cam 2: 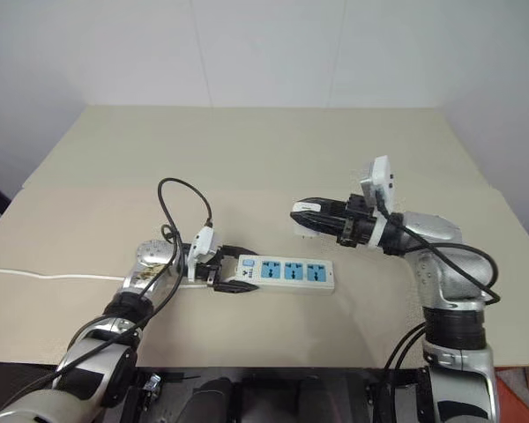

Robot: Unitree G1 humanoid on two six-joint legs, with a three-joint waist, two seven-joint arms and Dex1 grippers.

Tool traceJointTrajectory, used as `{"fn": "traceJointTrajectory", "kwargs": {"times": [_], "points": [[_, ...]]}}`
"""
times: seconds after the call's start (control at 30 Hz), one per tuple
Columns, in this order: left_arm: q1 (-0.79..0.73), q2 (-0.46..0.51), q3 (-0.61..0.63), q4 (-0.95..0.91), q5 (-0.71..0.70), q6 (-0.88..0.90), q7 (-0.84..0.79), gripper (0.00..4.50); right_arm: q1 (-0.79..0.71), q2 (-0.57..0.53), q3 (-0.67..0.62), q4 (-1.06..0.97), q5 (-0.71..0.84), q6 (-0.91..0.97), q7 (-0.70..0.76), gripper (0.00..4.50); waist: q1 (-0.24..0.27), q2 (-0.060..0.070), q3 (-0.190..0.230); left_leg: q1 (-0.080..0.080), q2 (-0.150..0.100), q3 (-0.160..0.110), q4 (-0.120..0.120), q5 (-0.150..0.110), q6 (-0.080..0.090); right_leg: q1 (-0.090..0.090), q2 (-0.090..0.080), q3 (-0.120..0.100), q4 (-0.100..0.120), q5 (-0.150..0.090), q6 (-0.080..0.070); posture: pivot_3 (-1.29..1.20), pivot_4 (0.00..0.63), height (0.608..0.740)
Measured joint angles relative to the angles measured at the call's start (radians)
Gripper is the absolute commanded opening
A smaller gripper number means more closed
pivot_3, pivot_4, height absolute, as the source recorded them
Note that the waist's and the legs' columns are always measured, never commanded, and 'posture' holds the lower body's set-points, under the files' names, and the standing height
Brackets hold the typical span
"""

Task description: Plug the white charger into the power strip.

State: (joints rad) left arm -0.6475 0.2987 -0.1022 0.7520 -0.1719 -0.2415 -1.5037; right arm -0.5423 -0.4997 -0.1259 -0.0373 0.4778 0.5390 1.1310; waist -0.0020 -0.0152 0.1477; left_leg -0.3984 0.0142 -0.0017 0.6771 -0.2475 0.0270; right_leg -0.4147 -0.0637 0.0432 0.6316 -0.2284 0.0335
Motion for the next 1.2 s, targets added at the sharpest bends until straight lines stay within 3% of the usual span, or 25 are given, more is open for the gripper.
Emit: {"fn": "traceJointTrajectory", "kwargs": {"times": [0.13,0.5,0.93,1.2], "points": [[0.034,0.009,-0.001,-0.054,-0.011,0.030,0.010,3.30,-0.023,0.053,0.020,0.141,-0.001,-0.090,0.027,1.11,-0.003,0.000,0.000,0.000,0.000,0.000,0.000,0.000,0.000,0.000,0.000,0.000,0.001,0.000,0.000,0.00,0.150,0.740],[0.043,0.025,-0.014,-0.088,-0.012,0.046,0.030,3.30,-0.027,0.209,0.103,0.270,-0.013,-0.305,0.067,1.11,-0.010,0.000,0.000,0.001,0.000,-0.001,0.000,0.000,0.000,0.001,0.000,0.000,0.002,0.000,0.000,0.00,0.150,0.740],[0.086,0.041,-0.019,-0.148,-0.031,0.067,0.052,3.30,-0.015,0.195,0.168,0.375,-0.033,-0.359,0.220,1.11,-0.012,0.000,0.000,0.002,0.001,-0.001,0.000,0.000,0.000,0.002,0.001,0.000,0.001,0.000,0.000,0.00,0.150,0.740],[0.102,0.041,-0.021,-0.151,-0.033,0.069,0.066,3.30,-0.042,0.207,0.190,0.460,-0.062,-0.410,0.240,1.11,-0.012,0.000,0.000,0.003,0.001,-0.001,0.000,0.000,0.000,0.003,0.001,0.000,0.001,0.000,0.000,0.00,0.150,0.740]]}}
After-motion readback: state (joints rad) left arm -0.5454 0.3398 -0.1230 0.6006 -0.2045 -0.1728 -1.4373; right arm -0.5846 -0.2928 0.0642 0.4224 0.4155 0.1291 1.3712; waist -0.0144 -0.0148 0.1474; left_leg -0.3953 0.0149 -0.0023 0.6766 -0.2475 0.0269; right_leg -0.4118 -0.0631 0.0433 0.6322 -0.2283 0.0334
